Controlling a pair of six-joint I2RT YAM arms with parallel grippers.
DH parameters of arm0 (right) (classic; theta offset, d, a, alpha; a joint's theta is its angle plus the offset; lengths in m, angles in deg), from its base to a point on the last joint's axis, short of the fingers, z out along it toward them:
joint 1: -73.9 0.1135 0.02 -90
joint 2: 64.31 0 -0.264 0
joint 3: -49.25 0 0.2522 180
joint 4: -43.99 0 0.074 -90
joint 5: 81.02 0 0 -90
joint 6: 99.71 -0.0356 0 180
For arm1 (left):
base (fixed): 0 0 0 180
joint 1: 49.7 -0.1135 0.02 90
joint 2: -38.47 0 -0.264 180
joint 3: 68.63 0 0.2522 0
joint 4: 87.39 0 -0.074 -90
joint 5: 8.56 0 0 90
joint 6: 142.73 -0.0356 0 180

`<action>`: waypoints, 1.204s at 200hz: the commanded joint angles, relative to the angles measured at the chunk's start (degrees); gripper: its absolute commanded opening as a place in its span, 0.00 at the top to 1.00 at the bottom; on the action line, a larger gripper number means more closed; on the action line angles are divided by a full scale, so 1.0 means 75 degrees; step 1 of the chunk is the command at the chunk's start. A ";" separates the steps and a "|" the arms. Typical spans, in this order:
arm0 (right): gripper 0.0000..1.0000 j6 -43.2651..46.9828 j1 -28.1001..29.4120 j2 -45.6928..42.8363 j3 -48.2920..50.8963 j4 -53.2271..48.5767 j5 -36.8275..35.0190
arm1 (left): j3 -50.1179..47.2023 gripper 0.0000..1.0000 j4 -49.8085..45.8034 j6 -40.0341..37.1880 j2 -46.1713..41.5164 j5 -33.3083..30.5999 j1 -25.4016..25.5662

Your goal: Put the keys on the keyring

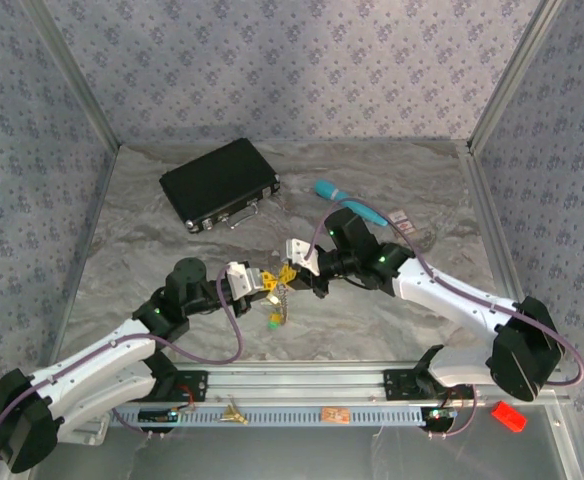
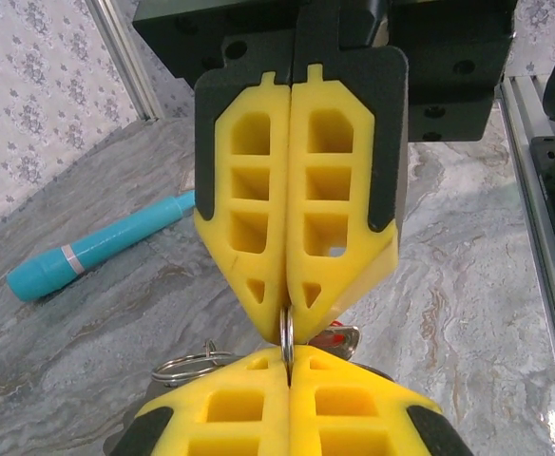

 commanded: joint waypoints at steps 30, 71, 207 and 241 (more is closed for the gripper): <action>1.00 0.1030 0.0250 0.0149 -0.0938 -0.1630 -0.0678 | 0.0355 0.75 -0.0484 -0.0243 -0.0191 -0.0188 0.0056; 1.00 0.1721 0.0581 0.0485 -0.1633 -0.2649 -0.1372 | 0.0541 0.77 -0.0723 -0.0335 -0.0147 -0.0133 0.0055; 0.67 0.0248 0.0231 -0.0079 -0.0924 -0.1412 -0.0895 | 0.0329 1.00 -0.0224 -0.0410 -0.0054 0.0154 0.0045; 0.67 -0.0231 0.0155 -0.0245 -0.0582 -0.1268 -0.0970 | 0.0272 1.00 -0.0096 -0.0426 -0.0061 0.0152 0.0056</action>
